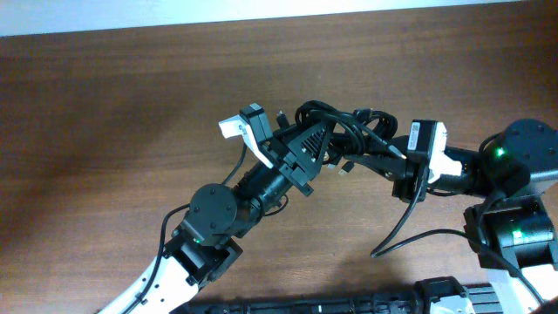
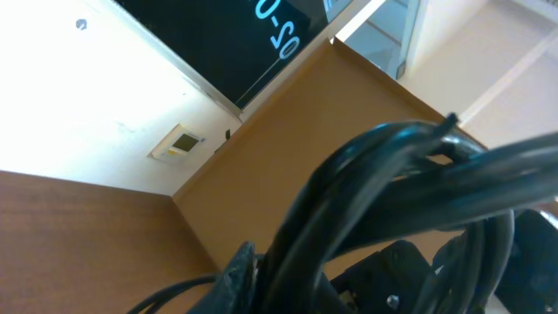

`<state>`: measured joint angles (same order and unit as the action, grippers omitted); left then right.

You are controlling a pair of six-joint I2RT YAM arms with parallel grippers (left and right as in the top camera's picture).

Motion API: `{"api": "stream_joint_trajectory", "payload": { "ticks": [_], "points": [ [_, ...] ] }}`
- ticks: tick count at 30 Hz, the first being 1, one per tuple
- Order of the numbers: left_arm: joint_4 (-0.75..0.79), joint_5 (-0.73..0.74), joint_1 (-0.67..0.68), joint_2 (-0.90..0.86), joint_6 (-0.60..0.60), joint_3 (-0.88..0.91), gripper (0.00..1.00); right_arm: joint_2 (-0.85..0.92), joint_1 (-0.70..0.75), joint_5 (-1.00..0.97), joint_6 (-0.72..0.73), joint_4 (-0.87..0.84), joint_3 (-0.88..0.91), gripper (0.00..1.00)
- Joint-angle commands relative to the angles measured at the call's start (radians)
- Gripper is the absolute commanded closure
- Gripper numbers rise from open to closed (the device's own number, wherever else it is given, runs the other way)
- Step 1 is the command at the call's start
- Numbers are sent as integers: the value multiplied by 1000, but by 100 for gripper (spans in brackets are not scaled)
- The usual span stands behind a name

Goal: Untangle cables

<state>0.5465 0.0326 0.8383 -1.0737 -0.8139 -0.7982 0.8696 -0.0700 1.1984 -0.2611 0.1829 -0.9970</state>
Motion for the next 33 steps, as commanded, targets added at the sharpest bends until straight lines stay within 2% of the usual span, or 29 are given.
{"api": "stream_joint_trajectory", "payload": {
  "ticks": [1, 2, 3, 5, 8, 10, 14, 19, 23, 28, 33],
  "points": [
    [13, 50, 8, 6, 41, -13, 11, 13, 6, -53, 9, -1, -11, 96],
    [12, 50, 2, 9, 108, -13, 1, 13, 6, -76, 9, 0, -11, 96],
    [-40, 50, -23, 37, 225, -13, 1, 12, 6, -121, 9, 0, -11, 96],
    [-159, 49, -66, 110, 354, -13, 1, 12, 6, -177, 9, 0, -11, 96],
    [-367, 7, -169, 231, 465, -13, 1, 12, 6, -227, 9, 0, -11, 96],
    [-494, -67, -227, 297, 465, -13, 1, 12, 6, -223, 9, 10, -11, 96],
    [-510, -66, -232, 303, 465, -13, 1, 12, 6, -93, 8, 22, -11, 96],
    [-471, -61, -232, 303, 464, -13, 1, 12, 5, 42, 5, 22, -11, 96],
    [-402, 39, -232, 275, 463, -13, 1, 12, 5, 146, 5, 21, -11, 96],
    [-311, 85, -232, 203, 456, -13, 1, 12, 5, 156, 4, 21, -11, 96],
    [-296, 119, -232, 192, 456, -13, 0, 14, 5, 156, 4, 17, -11, 96]
  ]
}}
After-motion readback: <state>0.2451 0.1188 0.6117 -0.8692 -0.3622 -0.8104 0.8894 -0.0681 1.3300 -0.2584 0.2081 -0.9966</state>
